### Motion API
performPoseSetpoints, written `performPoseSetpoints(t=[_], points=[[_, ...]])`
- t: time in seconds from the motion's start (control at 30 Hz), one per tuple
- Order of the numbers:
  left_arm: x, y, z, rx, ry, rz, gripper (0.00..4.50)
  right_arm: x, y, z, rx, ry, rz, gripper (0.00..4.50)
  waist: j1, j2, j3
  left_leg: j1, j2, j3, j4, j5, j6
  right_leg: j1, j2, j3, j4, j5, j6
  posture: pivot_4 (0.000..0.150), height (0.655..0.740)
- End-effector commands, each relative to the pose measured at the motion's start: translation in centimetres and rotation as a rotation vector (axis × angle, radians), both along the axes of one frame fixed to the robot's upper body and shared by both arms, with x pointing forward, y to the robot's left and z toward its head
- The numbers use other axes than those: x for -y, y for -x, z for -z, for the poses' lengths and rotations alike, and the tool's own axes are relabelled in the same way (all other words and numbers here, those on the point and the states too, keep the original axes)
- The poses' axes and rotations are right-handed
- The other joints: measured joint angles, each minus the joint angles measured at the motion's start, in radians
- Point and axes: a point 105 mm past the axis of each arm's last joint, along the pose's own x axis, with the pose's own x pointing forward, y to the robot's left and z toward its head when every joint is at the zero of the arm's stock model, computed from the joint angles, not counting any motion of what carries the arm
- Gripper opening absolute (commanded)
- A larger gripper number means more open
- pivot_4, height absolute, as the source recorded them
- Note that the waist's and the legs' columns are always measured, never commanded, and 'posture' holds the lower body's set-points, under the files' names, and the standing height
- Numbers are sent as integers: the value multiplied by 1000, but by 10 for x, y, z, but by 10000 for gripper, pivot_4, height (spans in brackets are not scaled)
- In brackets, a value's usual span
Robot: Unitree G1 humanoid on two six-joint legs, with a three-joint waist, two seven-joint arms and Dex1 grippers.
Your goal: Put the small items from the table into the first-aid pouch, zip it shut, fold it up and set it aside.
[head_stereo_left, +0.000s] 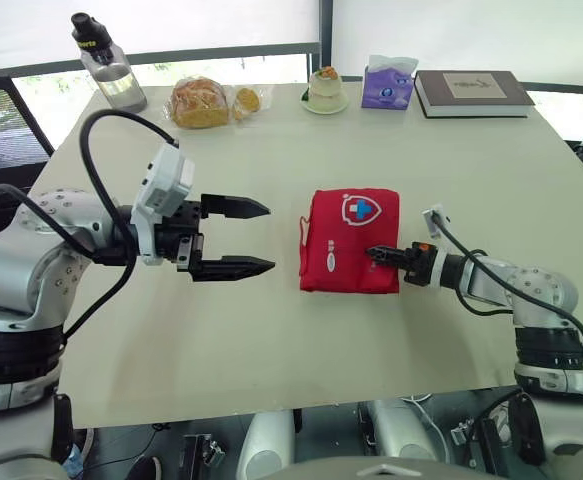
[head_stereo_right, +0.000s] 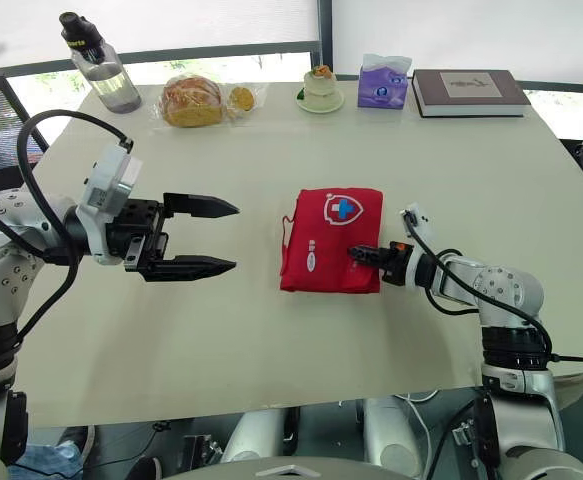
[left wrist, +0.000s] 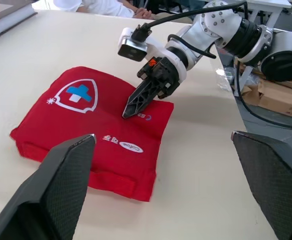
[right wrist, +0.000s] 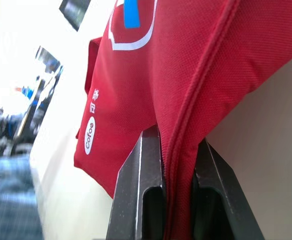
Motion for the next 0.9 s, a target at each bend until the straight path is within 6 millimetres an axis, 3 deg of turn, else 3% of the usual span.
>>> performPoseSetpoints(t=[0.03, 0.13, 0.4, 0.6, 0.73, 0.77, 0.87, 0.9], points=[[5, -8, -20, 109, 41, -35, 44720, 28, -33, -42, 136, -116, 275, 718, -2, 0, 0, 0, 0, 0, 0, 0, 0, 0, 0, 0, 0, 0, 0, 1500, 7400], [9, -17, -29, 165, 61, -67, 44720, 61, -61, -55, 158, -188, 571, 718, -3, 0, 0, 0, 0, 0, -1, 0, 0, -1, 1, 0, 0, 0, 0, 1500, 7400], [25, -46, -47, 270, 154, -139, 44720, 108, -117, -70, 111, -306, 1058, 718, -8, 3, 2, 0, 0, 2, -1, 0, 0, -2, 0, 2, 0, 0, 0, 1500, 7400], [33, -47, -45, 270, 176, -115, 44720, 132, -133, -56, -36, -439, 1283, 718, -23, 3, 2, 1, -1, 3, -9, 0, 0, -3, 0, 3, -1, 0, -1, 1500, 7400], [33, -47, -42, 269, 179, -119, 44720, 124, -137, -54, -37, -419, 1243, 718, -26, 3, 2, 0, -1, 3, -12, 0, 0, -3, -1, 3, -4, 0, -1, 1500, 7400], [32, -46, -41, 268, 180, -120, 45000, 121, -138, -54, -32, -417, 1224, 7432, -26, 3, 2, 0, -1, 4, -12, 0, 0, -3, -1, 3, -4, 0, -1, 1500, 7400], [33, -44, -37, 256, 190, -117, 45000, 110, -137, -53, 15, -399, 1128, 16866, -30, 3, 2, 1, -1, 5, -12, 0, 0, -3, -2, 4, -3, 0, -1, 1500, 7400], [34, -43, -34, 253, 188, -118, 45000, 107, -136, -51, 31, -383, 1100, 23053, -30, 3, 2, 2, -1, 4, -12, 0, 0, -3, -2, 4, -3, 0, -1, 1500, 7400]])
